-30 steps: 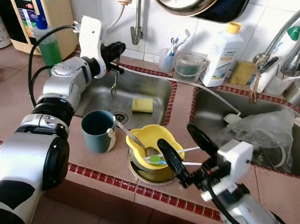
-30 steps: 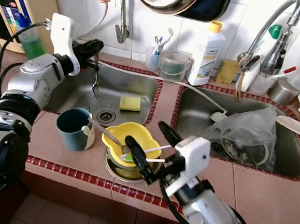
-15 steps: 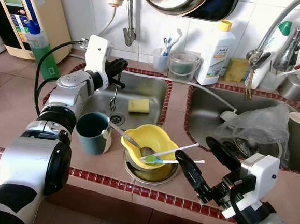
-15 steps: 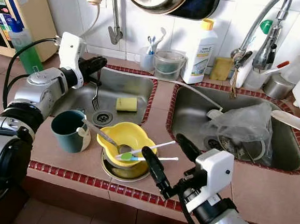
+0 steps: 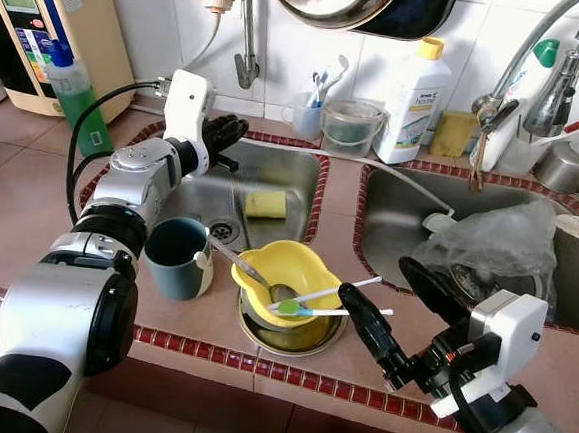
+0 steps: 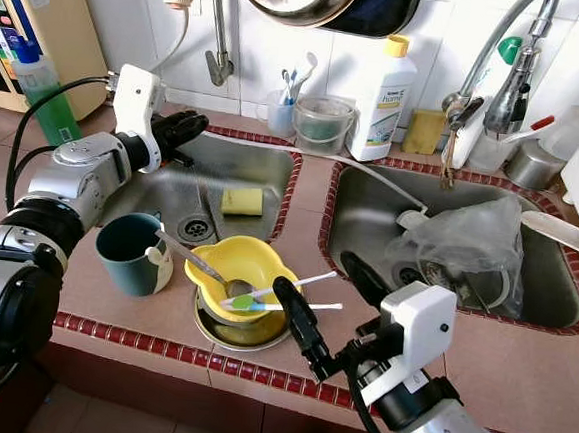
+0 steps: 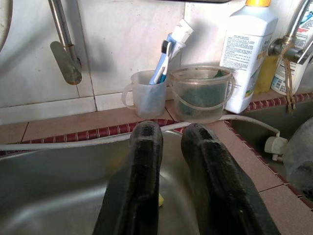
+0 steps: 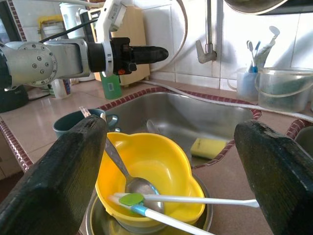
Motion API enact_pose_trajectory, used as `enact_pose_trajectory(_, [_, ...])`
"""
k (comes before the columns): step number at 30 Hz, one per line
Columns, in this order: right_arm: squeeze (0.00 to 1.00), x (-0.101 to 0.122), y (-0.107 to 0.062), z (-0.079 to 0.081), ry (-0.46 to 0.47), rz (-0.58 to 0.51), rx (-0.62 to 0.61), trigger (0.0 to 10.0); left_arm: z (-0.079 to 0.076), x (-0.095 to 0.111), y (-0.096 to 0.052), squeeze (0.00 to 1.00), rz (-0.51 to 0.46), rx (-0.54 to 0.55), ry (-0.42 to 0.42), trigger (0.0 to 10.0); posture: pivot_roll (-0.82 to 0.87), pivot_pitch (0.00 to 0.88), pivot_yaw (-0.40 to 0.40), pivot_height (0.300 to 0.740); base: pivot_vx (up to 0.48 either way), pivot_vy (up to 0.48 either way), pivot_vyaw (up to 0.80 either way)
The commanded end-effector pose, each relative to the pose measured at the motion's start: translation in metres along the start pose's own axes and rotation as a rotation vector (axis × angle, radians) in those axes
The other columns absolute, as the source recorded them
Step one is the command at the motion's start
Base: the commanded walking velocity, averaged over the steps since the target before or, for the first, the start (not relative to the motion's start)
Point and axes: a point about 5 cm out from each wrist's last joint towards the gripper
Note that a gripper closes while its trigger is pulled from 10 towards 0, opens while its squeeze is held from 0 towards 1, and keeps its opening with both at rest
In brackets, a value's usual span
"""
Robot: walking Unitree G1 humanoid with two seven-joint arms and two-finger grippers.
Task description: Kitchen organization
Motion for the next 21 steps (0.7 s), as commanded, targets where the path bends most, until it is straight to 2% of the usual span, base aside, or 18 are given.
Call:
enact_pose_trajectory(1, [0.00, 0.004, 0.001, 0.003, -0.011, -0.012, 0.011, 10.0, 0.005, 0.009, 0.000, 1.00, -0.014, 0.003, 0.006, 10.0, -0.13, 0.001, 0.052, 0.740, 0.000, 0.000, 0.00])
enact_pose_trajectory(13, [0.00, 0.005, 0.004, -0.002, -0.018, -0.026, 0.003, 10.0, 0.010, 0.010, -0.002, 1.00, -0.005, 0.022, 0.028, 10.0, -0.09, 0.007, 0.039, 0.740, 0.000, 0.000, 0.00])
enact_pose_trajectory(14, [0.00, 0.004, 0.008, -0.005, -0.028, -0.038, -0.010, 10.0, 0.015, 0.012, -0.004, 0.55, -0.012, 0.043, 0.028, 10.0, -0.09, 0.007, 0.037, 0.740, 0.000, 0.000, 0.00])
enact_pose_trajectory(15, [0.00, 0.004, 0.009, -0.006, -0.033, -0.043, -0.014, 10.0, 0.016, 0.012, -0.005, 0.55, -0.016, 0.053, 0.026, 10.0, -0.09, 0.006, 0.037, 0.740, 0.000, 0.000, 0.00])
enact_pose_trajectory(16, [0.00, 0.004, 0.011, -0.007, -0.036, -0.051, -0.020, 10.0, 0.018, 0.013, -0.006, 0.00, -0.025, 0.062, 0.017, 10.0, -0.08, 0.005, 0.036, 0.740, 0.000, 0.000, 0.00])
enact_pose_trajectory(18, [0.00, 0.006, 0.021, -0.010, -0.066, -0.101, -0.041, 10.0, 0.025, 0.013, -0.011, 0.00, -0.064, 0.102, -0.016, 10.0, -0.07, 0.001, 0.027, 0.740, 0.000, 0.000, 0.00])
enact_pose_trajectory(20, [0.00, 0.007, 0.025, -0.012, -0.078, -0.125, -0.055, 10.0, 0.027, 0.013, -0.014, 0.00, -0.084, 0.120, -0.012, 10.0, -0.05, 0.000, 0.021, 0.740, 0.000, 0.000, 0.00])
enact_pose_trajectory(21, [0.00, 0.009, 0.030, -0.015, -0.090, -0.146, -0.071, 10.0, 0.029, 0.015, -0.017, 0.00, -0.128, 0.151, -0.010, 10.0, -0.05, 0.000, 0.015, 0.740, 0.000, 0.000, 0.00])
Point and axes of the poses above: a point about 5 cm out from each wrist's last joint towards the gripper, its own y axis pointing out of the wrist towards the gripper, its own x axis along the axis of the wrist's last joint, z = x × y, and after that the axes turned 15 degrees about y, right-handed
